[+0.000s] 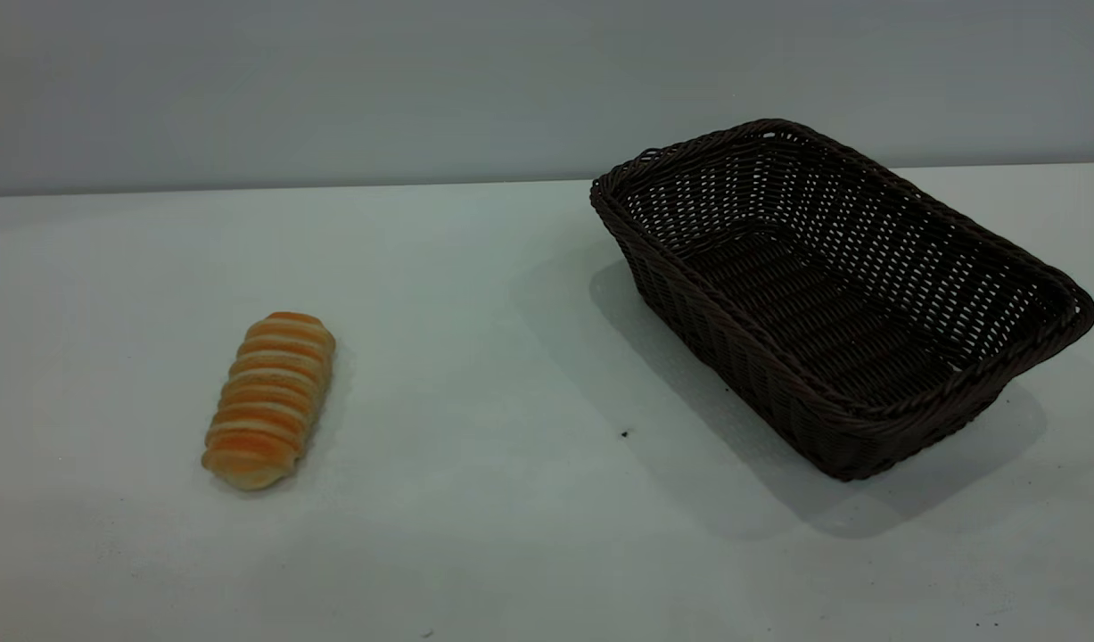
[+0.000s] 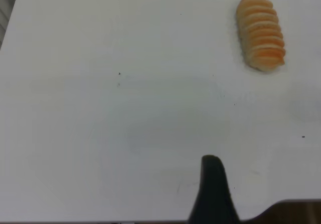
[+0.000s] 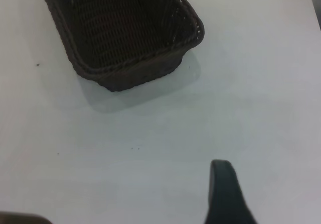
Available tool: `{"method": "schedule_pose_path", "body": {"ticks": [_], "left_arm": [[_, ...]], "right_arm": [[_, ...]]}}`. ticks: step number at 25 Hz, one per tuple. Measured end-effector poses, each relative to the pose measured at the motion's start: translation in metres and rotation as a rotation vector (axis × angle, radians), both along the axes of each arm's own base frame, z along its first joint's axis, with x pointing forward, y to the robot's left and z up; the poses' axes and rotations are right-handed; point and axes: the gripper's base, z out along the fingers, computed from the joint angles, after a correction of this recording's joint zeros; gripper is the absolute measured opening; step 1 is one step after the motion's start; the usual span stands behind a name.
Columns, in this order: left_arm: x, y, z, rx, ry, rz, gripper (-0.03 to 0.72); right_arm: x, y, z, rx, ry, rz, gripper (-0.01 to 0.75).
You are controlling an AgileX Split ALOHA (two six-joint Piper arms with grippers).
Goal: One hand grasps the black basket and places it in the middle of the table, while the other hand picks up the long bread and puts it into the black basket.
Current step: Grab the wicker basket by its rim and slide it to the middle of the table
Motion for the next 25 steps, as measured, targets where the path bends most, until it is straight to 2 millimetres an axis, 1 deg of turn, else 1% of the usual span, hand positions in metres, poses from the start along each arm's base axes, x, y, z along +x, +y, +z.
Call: {"method": "schedule_pose_path", "body": {"ticks": [13,15,17,20,23,25], "left_arm": [[0.0,0.0,0.0,0.0,0.0,0.0,0.579],[0.0,0.0,0.002,-0.009,-0.007,0.006,0.579],[0.002,0.0,0.011,-0.025,-0.032,0.017,0.579],[0.015,0.0,0.03,-0.027,-0.053,0.019,0.579],[0.042,0.0,0.049,-0.02,-0.056,0.01,0.579],[0.06,0.0,0.058,-0.016,-0.037,-0.005,0.579]], "right_arm": [[0.0,0.001,0.001,0.012,-0.003,0.008,0.471],[-0.001,0.002,0.008,0.019,-0.029,0.011,0.471],[0.004,0.003,0.02,0.031,-0.046,0.015,0.471],[0.023,0.003,0.033,0.034,0.006,0.014,0.483],[0.052,0.005,0.038,0.054,0.074,0.012,0.508],[0.071,0.007,0.037,0.074,0.125,0.015,0.514]]}}
